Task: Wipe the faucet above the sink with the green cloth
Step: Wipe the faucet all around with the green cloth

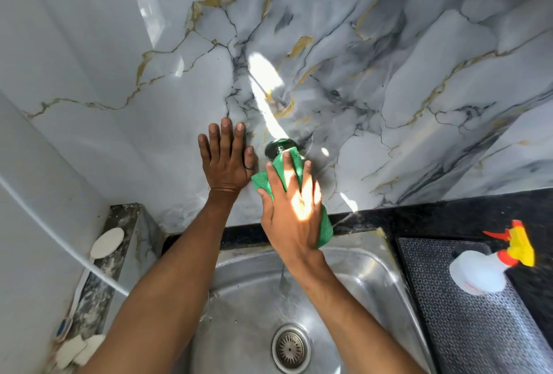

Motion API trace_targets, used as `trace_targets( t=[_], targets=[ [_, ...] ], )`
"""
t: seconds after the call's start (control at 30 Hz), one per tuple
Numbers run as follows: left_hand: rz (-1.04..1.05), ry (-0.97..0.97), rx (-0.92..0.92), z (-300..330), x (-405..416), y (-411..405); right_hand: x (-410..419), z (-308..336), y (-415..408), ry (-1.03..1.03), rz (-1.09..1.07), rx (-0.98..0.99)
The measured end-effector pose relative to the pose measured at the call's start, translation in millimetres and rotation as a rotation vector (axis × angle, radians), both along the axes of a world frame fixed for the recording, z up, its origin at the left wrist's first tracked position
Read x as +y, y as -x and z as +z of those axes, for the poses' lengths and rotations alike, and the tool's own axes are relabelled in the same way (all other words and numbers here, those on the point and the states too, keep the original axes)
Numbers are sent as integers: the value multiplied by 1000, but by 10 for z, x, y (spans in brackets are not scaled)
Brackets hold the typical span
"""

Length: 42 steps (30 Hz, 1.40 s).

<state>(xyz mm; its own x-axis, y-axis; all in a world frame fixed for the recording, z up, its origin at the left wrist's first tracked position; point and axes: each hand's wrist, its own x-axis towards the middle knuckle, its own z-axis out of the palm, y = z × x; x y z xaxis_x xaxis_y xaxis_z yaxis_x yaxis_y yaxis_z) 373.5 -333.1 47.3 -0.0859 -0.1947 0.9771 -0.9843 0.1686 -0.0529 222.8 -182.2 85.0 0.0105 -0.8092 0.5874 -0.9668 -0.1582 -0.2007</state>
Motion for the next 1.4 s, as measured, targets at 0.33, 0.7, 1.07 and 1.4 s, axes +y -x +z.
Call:
trace_targets(
  t=[0.33, 0.7, 1.07, 1.4],
  targets=[
    [-144, -469, 134, 365, 751, 81, 482, 166, 493, 88, 185, -1138],
    [-917, -760, 613, 1152, 2364, 1043, 699, 1046, 846, -648, 586, -2235],
    [-1652, -265, 2162, 931, 2733, 1402, 939, 1097, 326, -693, 492, -388],
    [-1440, -165, 2286, 773, 2435, 680, -413, 344, 1263, -3, 289, 115]
  ],
)
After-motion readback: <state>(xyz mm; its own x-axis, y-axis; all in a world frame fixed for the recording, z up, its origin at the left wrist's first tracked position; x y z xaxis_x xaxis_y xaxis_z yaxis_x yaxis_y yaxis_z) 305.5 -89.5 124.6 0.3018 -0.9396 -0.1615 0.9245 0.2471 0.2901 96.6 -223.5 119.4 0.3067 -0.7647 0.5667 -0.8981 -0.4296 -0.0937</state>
